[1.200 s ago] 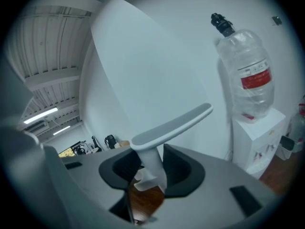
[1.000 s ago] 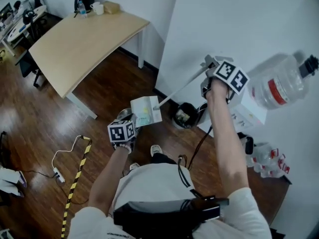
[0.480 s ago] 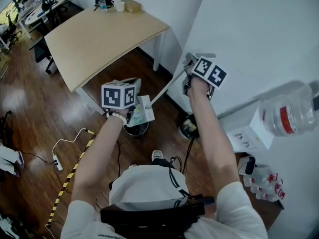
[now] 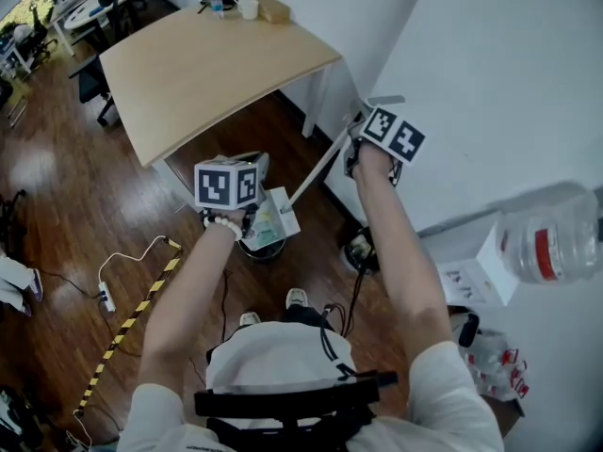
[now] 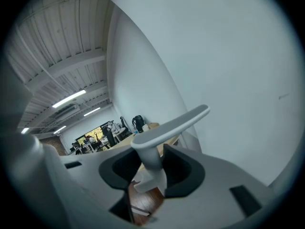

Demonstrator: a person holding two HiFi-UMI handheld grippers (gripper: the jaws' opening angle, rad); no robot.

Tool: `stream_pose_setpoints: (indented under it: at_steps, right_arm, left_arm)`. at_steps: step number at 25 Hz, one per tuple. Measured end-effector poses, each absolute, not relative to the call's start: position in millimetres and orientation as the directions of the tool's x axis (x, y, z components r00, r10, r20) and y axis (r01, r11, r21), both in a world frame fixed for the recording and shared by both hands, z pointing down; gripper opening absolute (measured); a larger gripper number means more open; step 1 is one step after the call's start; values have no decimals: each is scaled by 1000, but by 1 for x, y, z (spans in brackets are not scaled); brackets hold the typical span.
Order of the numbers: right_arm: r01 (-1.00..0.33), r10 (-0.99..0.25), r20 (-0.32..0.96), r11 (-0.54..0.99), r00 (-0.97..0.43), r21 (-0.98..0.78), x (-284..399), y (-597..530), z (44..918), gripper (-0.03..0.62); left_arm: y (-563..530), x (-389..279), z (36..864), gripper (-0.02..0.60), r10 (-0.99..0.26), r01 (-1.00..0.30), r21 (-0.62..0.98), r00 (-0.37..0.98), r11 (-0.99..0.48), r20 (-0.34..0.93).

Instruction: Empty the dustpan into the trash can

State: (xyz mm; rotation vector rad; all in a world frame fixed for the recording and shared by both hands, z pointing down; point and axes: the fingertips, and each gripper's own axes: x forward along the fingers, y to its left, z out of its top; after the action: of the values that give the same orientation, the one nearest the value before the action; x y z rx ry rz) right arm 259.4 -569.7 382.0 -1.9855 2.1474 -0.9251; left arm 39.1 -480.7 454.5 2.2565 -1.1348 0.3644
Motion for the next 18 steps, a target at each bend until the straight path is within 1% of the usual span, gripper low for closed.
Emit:
stream_pose_setpoints:
  at_steps: [5, 12, 15, 18]
  right_arm:
    - [-892, -921, 352, -12, -166, -452, 249, -582, 387, 152]
    - [-897, -918, 348, 15, -187, -442, 242, -601, 385, 152]
    - [-901, -922, 324, 57, -212, -430, 238, -601, 376, 152]
    - [-905, -927, 266, 144, -266, -401, 222, -590, 365, 152]
  left_arm:
    - [-485, 33, 468, -5, -637, -805, 389, 592, -447, 494]
    - [-505, 36, 465, -5, -643, -813, 386, 581, -435, 500]
    - [-510, 39, 462, -5, -644, -809, 393, 587, -437, 491]
    - [-508, 35, 463, -5, -646, -805, 402, 591, -436, 484]
